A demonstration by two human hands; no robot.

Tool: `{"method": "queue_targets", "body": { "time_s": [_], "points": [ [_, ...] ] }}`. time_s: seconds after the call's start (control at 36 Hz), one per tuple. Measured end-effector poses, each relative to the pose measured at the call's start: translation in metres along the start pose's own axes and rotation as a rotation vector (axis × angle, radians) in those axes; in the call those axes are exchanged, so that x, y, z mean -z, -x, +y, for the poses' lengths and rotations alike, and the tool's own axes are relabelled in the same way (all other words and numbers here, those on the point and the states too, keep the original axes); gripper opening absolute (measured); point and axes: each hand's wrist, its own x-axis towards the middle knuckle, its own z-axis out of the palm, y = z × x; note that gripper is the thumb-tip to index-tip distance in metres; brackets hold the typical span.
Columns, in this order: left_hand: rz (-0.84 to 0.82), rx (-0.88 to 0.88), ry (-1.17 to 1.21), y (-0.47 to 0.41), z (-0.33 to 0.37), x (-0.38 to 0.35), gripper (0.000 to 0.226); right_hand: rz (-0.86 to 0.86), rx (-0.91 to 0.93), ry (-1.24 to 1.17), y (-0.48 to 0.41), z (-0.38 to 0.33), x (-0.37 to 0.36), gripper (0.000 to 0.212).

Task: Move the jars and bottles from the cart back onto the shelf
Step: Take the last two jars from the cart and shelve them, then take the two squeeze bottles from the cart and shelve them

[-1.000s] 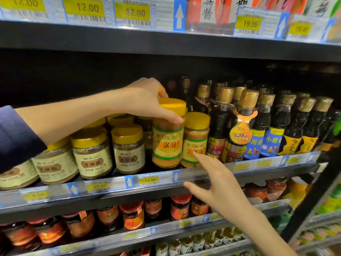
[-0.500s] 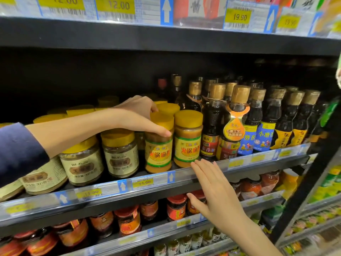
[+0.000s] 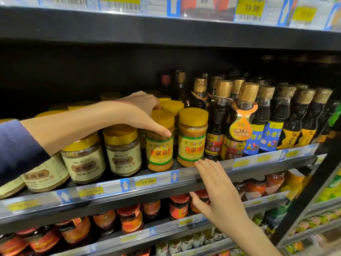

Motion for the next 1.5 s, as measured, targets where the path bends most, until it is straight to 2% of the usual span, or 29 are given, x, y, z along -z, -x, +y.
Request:
{"method": "queue_targets", "body": {
  "time_s": [0.11,0.33,0.42,0.56,0.61,0.72,0.83,1.0,1.22,1.5],
  "points": [
    [0.01,-0.007,-0.01,0.001,0.002,0.0,0.098,-0.02,-0.004,0.004,0.001,0.0,0.0,0.063],
    [0.088,-0.045,-0.212,0.007,0.007,0.006,0.101,-0.06,0.0,0.054,0.002,0.002,0.001,0.065],
    [0.159,-0.068,-0.223,0.018,0.007,0.011,0.103,-0.069,0.004,0.043,0.003,0.003,0.001,0.067],
    [0.388,-0.225,-0.102,0.064,0.007,0.002,0.086,-0.058,0.052,0.074,0.002,0.006,0.005,0.072],
    [0.417,-0.254,-0.1,0.088,0.008,-0.009,0.08,-0.089,0.062,0.088,0.002,0.008,0.008,0.076],
    [0.362,-0.246,-0.063,0.133,0.015,-0.037,0.067,-0.199,0.08,-0.006,0.0,0.008,0.022,0.079],
    [0.28,-0.155,-0.032,0.174,0.029,-0.064,0.064,-0.333,0.064,-0.108,0.003,0.007,0.041,0.08],
    [0.227,0.007,-0.02,0.236,0.06,-0.089,0.06,-0.486,0.089,-0.064,0.039,-0.001,0.074,0.075],
    [0.084,0.187,0.013,0.316,0.089,-0.101,0.061,-0.622,0.139,-0.13,0.091,-0.034,0.108,0.067],
    [-0.041,0.422,0.062,0.409,0.067,-0.106,0.068,-0.686,0.305,-0.166,0.095,-0.113,0.108,0.071]
  ]
}}
